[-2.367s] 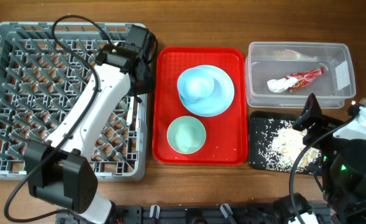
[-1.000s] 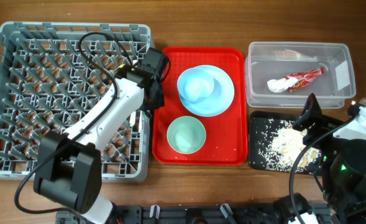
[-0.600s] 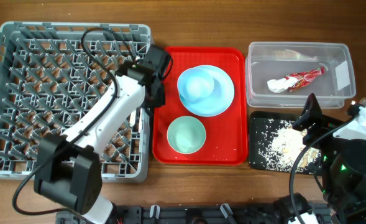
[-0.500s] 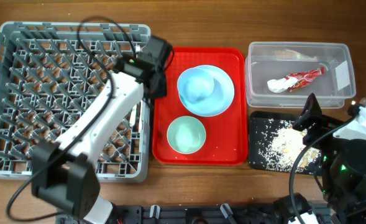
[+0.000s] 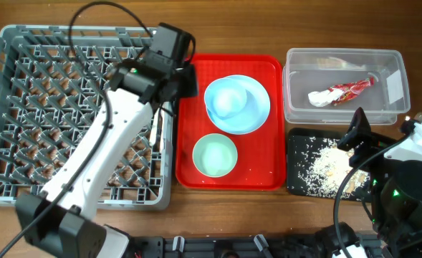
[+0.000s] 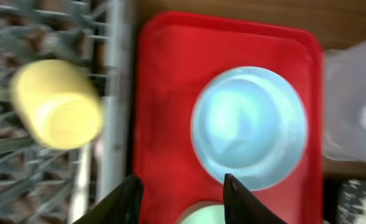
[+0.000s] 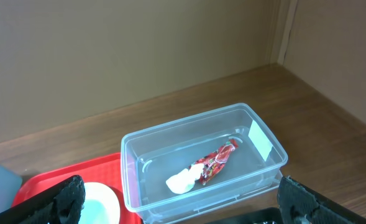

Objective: Sort waste into correct bins and load items into the dishwasher rack
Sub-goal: 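Swing the left gripper over the light blue bowl on the red tray, then grasp the light blue bowl rim with the left gripper and lift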

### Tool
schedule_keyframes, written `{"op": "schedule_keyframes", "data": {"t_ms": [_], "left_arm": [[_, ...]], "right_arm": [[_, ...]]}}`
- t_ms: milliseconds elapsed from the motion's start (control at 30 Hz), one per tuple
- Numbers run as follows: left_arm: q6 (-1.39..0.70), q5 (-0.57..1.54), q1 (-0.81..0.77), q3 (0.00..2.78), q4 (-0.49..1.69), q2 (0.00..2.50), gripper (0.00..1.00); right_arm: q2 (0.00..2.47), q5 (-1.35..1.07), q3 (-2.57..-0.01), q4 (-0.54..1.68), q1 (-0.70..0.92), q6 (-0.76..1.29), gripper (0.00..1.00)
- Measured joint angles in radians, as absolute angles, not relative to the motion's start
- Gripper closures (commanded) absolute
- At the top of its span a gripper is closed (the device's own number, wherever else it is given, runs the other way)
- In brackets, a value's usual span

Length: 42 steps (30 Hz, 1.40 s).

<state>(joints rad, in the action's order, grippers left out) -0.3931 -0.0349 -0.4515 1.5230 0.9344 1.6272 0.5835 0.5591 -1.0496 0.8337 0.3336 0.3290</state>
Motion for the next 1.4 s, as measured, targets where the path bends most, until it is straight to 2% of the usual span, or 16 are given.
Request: {"op": "schedule_keyframes", "data": {"t_ms": [633,933,1200,1267,1400], "left_arm": [[-0.393,0.034,-0.722,1.514,0.532,2.007,0.61],[-0.389,-0.059,-0.752,1.512,0.492,2.09,0.66],[-0.379,-0.087,-0.752,1.512,0.51,2.094,0.86],[-0.379,-0.089,-0.752,1.512,0.529,2.094,0.94],[-0.371,-0.109,-0.752,1.512,0.533,2.093,0.96]], "right_arm": [[0.583,0.559,-1.05,0.834,0.334,0.329,0.0],[0.583,0.559,-1.05,0.834,0.334,0.329,0.0],[0.583,0.559,-1.05,0.834,0.334,0.329,0.0],[0.583,0.559,-1.05,0.834,0.334,0.329,0.0],[0.583,0.559,-1.05,0.834,0.334,0.329,0.0]]}}
